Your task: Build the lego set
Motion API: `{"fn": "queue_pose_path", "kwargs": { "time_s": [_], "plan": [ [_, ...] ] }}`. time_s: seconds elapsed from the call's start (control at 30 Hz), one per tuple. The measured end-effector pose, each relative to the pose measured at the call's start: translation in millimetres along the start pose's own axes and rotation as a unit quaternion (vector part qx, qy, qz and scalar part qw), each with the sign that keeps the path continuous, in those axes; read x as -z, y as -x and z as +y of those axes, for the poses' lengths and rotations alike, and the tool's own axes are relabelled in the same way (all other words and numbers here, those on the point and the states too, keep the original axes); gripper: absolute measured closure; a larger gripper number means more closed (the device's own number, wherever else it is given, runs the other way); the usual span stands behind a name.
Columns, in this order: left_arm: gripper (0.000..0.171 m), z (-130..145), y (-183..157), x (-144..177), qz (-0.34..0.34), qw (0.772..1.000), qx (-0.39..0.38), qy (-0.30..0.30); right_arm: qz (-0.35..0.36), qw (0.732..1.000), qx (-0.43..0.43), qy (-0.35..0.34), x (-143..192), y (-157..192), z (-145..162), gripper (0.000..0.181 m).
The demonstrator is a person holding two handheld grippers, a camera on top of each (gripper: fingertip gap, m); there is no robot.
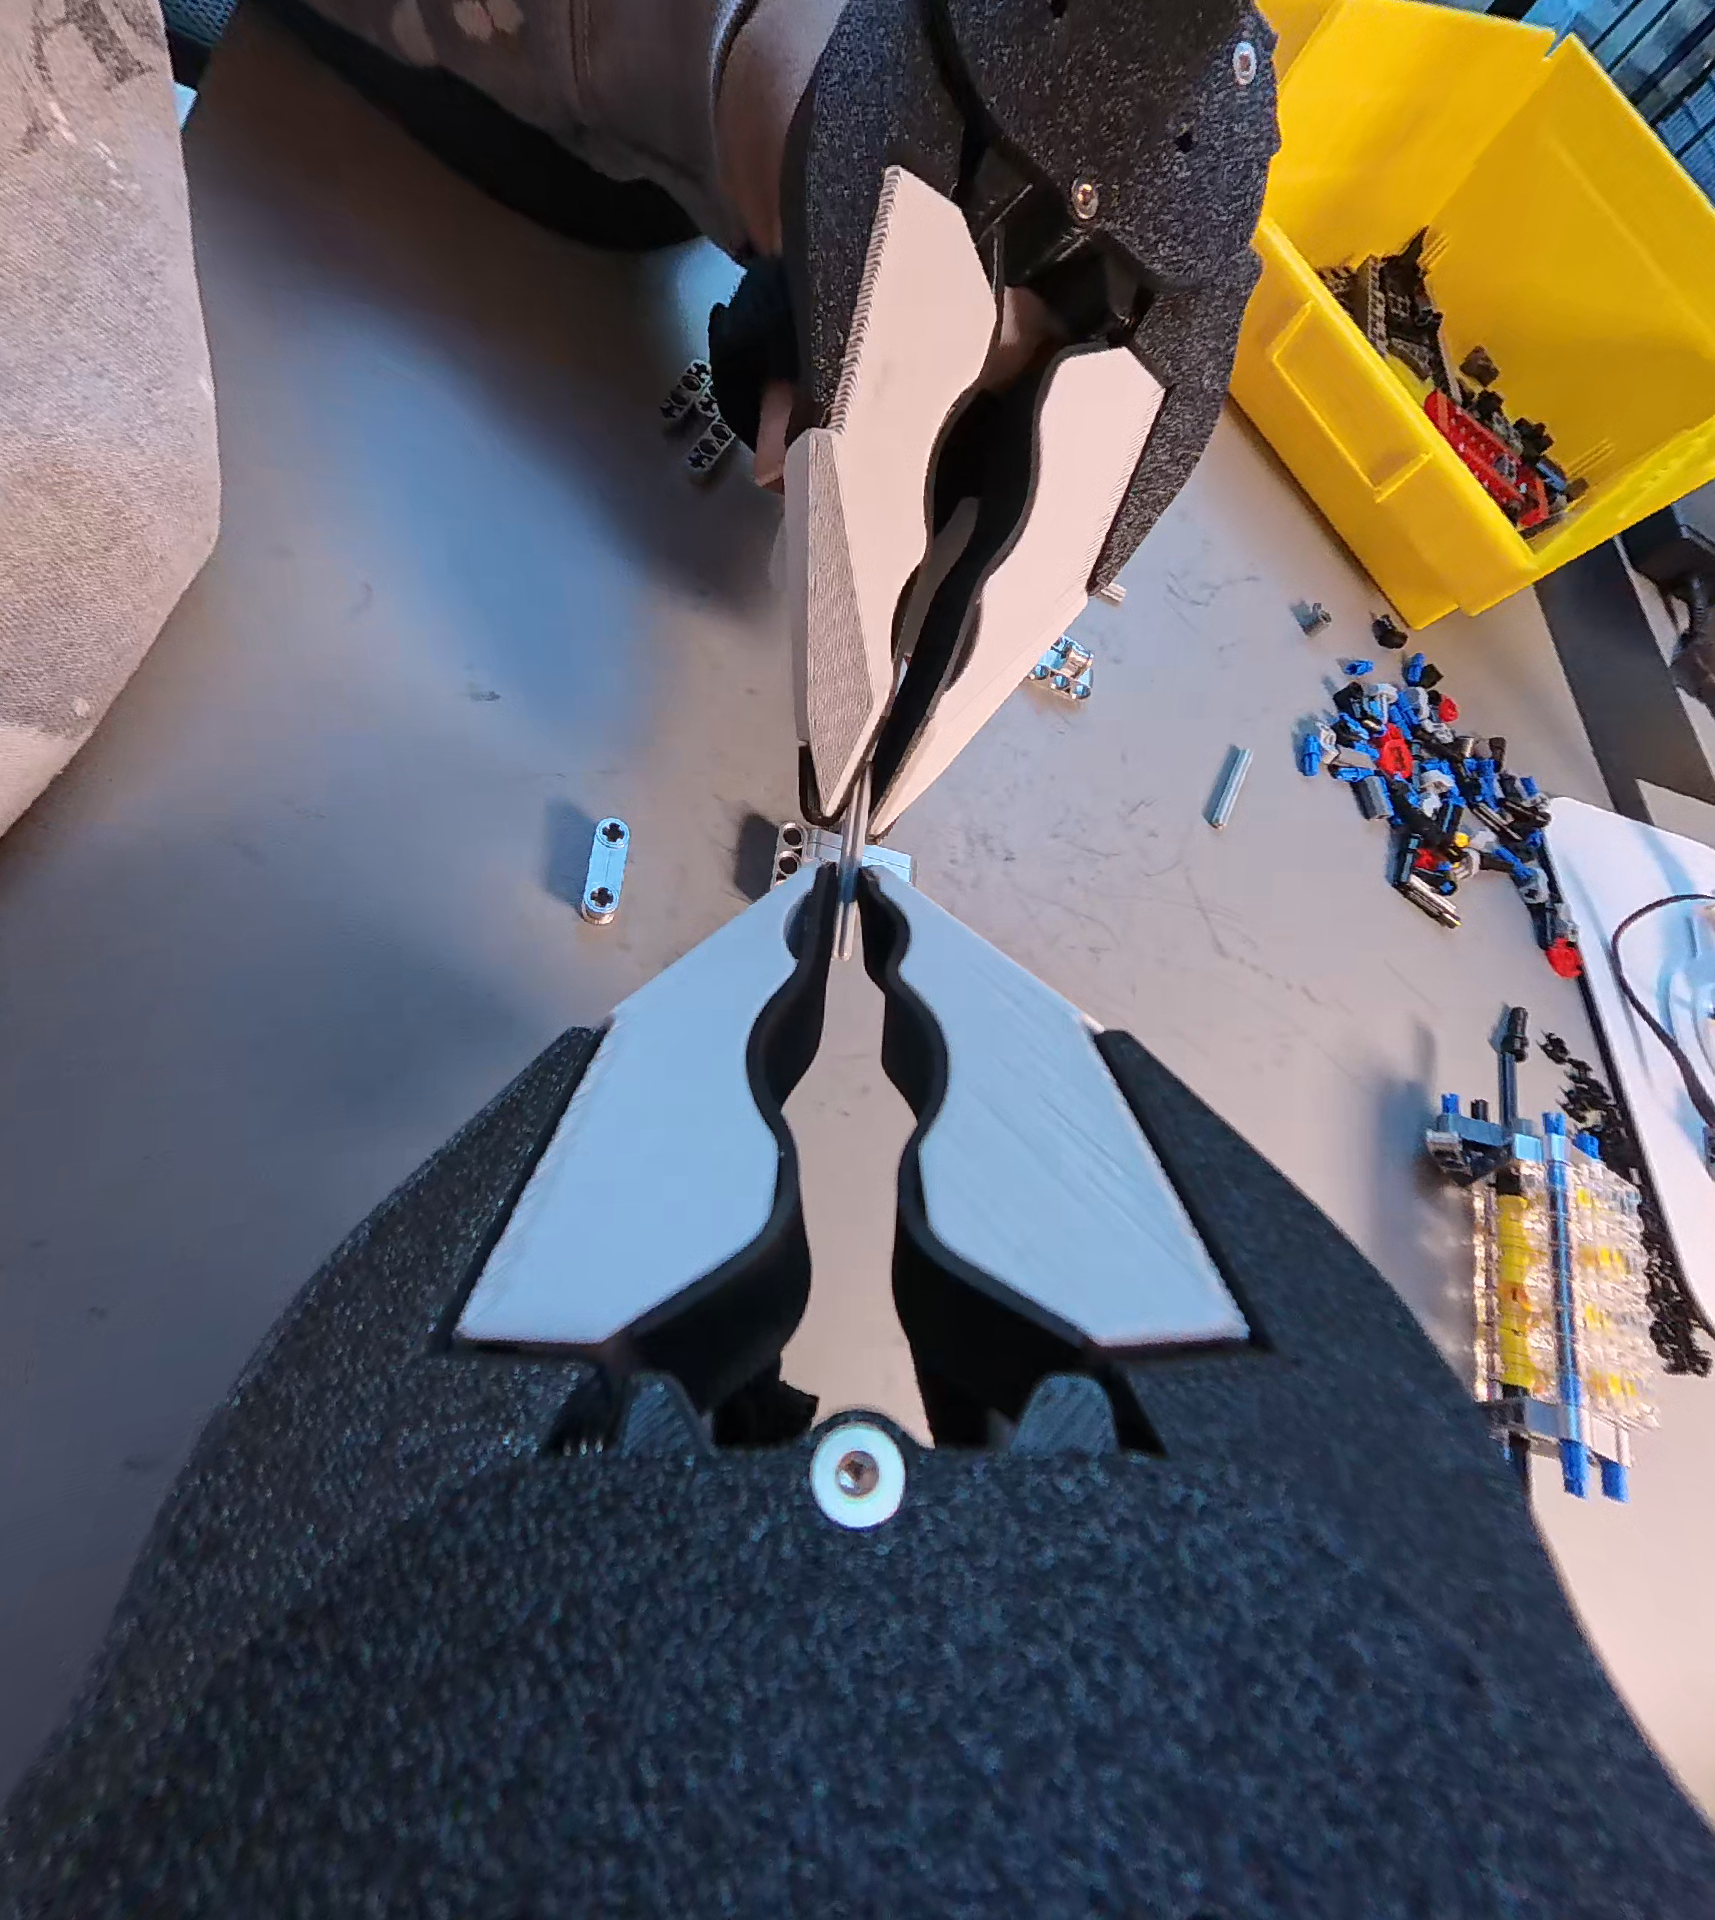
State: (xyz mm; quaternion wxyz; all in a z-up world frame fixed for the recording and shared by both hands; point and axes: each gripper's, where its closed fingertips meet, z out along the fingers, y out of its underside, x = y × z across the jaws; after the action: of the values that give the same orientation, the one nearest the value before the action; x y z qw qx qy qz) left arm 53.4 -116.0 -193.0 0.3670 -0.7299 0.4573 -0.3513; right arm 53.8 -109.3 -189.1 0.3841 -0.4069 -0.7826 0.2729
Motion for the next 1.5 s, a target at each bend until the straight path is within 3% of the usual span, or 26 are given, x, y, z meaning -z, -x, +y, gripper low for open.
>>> {"fn": "queue_pose_path", "kwargs": {
  "time_s": [0.17, 0.33, 0.47, 1.03, 1.3, 1.5],
  "plan": [
    [0.169, 0, 0, 0, -0.01, 1.0, -0.026, -0.002, -0.001, 1.0, -0.012, -0.004, 1, 0, 0, 0.179],
    [0.169, -7, -1, 2, -0.02, 0.998, -0.063, -0.02, -0.045, 0.993, -0.1, -0.041, 9, 1, -2, 0.171],
    [0.169, -11, -2, 3, -0.028, 0.996, -0.079, -0.03, -0.053, 0.991, -0.115, -0.049, 9, 2, -3, 0.173],
    [0.169, 2, 4, -3, -0.029, 0.998, -0.054, -0.002, -0.041, 0.992, -0.115, -0.025, 0, 1, 9, 0.178],
    [0.16, 8, 11, 7, -0.035, 0.998, -0.044, 0.013, -0.04, 0.992, -0.116, -0.014, -4, 2, 14, 0.178],
    [0.157, 34, 33, 25, -0.064, 0.995, -0.026, 0.067, -0.034, 0.993, -0.108, 0.039, -8, 4, 34, 0.178]
  ]
}}
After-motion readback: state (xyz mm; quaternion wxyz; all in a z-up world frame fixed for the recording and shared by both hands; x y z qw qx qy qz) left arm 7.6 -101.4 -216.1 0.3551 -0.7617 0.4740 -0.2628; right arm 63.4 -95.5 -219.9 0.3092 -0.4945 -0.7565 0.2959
